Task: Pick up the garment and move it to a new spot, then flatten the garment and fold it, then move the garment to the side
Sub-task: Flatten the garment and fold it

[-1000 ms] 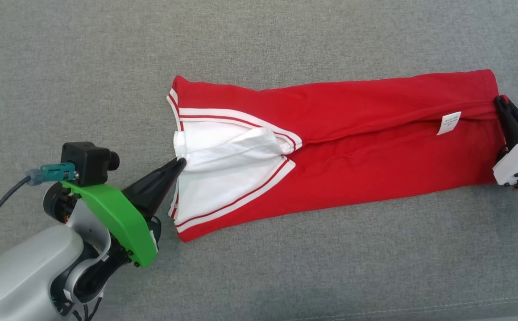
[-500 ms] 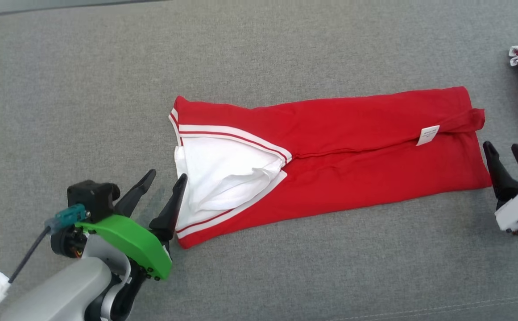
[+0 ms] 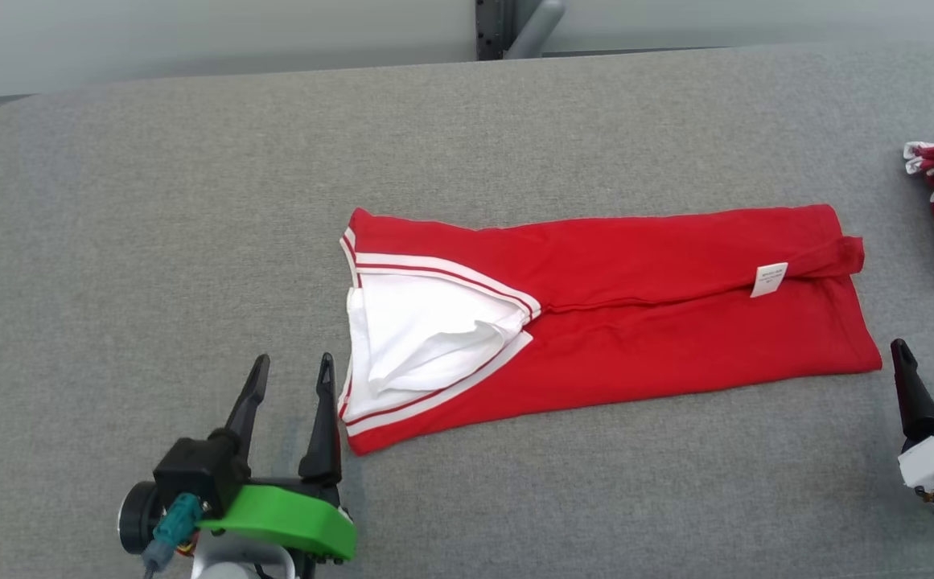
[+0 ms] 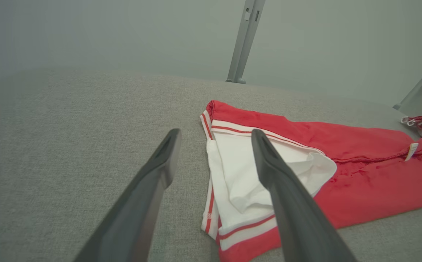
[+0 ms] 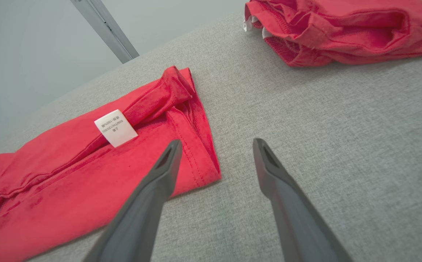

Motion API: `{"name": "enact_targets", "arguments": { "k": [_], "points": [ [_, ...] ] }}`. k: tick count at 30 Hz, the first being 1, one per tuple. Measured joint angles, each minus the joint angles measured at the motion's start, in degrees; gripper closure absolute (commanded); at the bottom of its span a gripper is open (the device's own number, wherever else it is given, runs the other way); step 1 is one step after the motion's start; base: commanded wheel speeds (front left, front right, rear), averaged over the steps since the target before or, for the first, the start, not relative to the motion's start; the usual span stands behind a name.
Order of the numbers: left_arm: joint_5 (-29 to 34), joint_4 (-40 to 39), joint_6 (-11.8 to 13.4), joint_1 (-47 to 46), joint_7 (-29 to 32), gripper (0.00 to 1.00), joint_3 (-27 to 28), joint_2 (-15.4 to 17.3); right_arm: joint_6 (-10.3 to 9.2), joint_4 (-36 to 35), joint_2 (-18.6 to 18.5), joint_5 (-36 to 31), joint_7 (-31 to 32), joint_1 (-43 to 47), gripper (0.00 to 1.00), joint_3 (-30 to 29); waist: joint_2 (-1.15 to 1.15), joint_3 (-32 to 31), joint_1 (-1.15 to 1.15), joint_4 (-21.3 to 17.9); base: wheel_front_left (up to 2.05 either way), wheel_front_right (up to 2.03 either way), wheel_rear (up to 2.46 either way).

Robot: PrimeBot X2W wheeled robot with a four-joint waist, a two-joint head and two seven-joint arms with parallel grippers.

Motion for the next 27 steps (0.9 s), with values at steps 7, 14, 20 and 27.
{"name": "enact_targets", "arguments": {
  "k": [7,14,20,27],
  "points": [
    [10.1,1.4,-5.3,6.1,0.0,0.00,5.2,-7.3,-0.01,5.8,1.9,-3.7,-0.2,-1.7,0.00,-4.5,0.00,-1.7,0.00,3.8,0.00,0.00,0.00],
    [15.3,3.5,-9.6,7.7,0.0,0.00,7.8,-11.4,-0.01,13.9,2.4,-8.8,2.2,-11.0,0.00,-6.7,0.00,-2.3,0.00,7.8,0.00,0.00,0.00],
    [18.4,5.3,-12.8,7.7,0.0,0.00,8.9,-13.5,0.00,23.6,2.4,-13.1,7.7,-19.1,0.00,-7.7,0.00,-1.3,0.00,9.9,0.00,0.00,0.00],
    [20.3,5.7,-15.1,7.6,0.0,0.00,11.4,-15.0,0.00,29.8,3.5,-15.4,10.0,-20.6,0.00,-8.8,0.00,0.2,0.00,11.1,0.00,0.00,0.00]
  ]
}}
